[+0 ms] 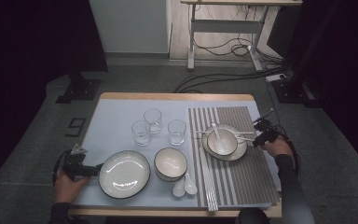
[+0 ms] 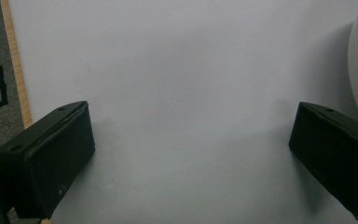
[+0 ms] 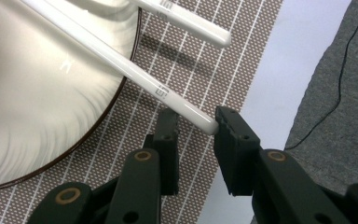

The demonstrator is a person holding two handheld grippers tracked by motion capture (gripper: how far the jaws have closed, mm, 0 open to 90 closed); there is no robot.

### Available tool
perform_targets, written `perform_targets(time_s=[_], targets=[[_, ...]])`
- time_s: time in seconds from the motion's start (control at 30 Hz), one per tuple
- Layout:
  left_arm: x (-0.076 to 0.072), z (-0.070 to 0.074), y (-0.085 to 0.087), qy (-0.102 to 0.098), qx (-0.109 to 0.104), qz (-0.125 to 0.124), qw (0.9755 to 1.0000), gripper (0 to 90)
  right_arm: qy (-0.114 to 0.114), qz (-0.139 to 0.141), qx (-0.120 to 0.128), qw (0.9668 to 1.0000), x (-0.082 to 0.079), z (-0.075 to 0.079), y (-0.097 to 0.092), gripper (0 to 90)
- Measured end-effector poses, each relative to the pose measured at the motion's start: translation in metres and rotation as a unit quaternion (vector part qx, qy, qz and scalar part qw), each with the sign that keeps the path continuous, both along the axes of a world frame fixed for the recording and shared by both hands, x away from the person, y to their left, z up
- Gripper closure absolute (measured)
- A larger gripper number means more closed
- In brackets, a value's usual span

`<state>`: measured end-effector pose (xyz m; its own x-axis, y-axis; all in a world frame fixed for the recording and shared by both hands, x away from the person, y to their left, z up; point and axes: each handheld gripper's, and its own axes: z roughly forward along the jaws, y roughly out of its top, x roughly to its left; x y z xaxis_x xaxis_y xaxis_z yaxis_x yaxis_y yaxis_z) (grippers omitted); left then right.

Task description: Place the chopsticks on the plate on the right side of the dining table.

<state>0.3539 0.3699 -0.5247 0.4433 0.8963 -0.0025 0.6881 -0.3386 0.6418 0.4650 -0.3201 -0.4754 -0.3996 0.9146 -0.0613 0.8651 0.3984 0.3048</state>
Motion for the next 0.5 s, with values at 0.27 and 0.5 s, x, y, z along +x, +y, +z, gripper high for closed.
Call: perform_targets(time_s=[0.27,0.5], targets=[[0.0000,0.0000,0.0000,0.000,0.000,0.000,1.0000,0.0,-0.008,0.010,0.001,0.9999,0.0022,0.0017,0.0046,69.5],[0.0000,0.0000,0.0000,0.000,0.000,0.000,1.0000,0.0,-0.014,0.006,-0.003,0.9999,0.0038,0.0034,0.0035,69.2]])
